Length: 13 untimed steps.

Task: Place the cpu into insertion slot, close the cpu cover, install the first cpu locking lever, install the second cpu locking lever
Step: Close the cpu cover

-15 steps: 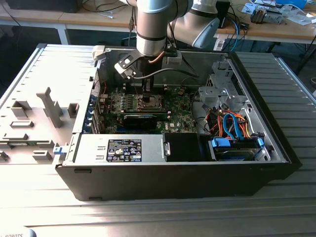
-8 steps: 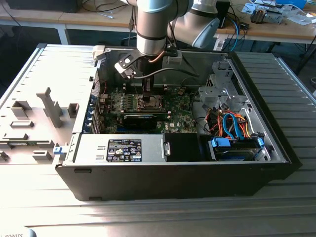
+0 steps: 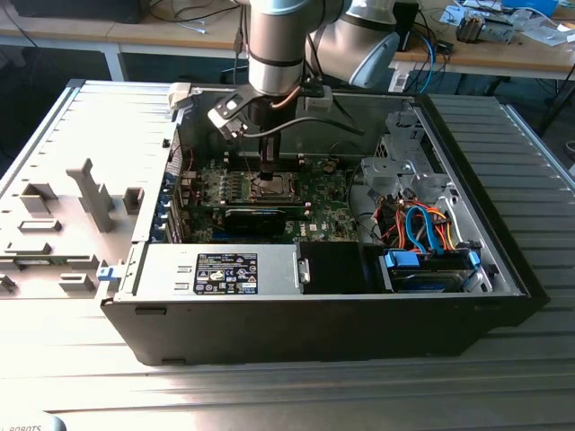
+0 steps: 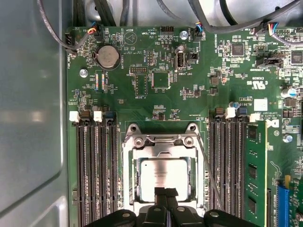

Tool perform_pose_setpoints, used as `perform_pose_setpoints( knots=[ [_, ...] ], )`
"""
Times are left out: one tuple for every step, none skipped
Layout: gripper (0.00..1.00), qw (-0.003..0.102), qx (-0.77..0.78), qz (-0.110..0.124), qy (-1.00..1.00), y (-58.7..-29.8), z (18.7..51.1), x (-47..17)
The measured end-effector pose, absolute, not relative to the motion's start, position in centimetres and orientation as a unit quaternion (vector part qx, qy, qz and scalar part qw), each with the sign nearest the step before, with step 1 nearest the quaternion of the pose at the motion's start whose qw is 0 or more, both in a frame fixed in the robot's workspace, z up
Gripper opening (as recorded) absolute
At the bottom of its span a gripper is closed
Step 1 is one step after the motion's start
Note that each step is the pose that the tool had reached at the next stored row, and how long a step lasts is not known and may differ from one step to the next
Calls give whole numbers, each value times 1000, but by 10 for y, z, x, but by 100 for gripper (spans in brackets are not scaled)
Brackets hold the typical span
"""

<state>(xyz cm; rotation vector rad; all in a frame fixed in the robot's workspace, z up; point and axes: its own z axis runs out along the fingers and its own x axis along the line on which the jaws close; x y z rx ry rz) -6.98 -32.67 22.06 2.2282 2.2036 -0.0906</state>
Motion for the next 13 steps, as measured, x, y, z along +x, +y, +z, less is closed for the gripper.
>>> perform_pose_setpoints(
  knots=[
    [11,3,711,-29,703,-327,221,-70],
    [11,3,711,-29,703,-327,221,-70],
    [11,3,711,-29,703,-327,222,-70],
    [11,3,711,-29,703,-327,222,-70],
    [11,3,711,-29,703,-327,223,-70],
    [11,3,711,-29,703,-327,223,-70],
    [11,3,711,-29,703,-327,223,-70],
    [11,3,711,-29,703,-327,224,-70],
    [11,3,711,-29,703,-327,226,-70],
    [11,3,711,-29,703,-327,227,-70],
    [11,3,711,-29,703,-327,227,-70],
    [11,3,711,-29,703,-327,227,-70],
    [11,3,711,-29,703,-327,228,-70]
  ],
)
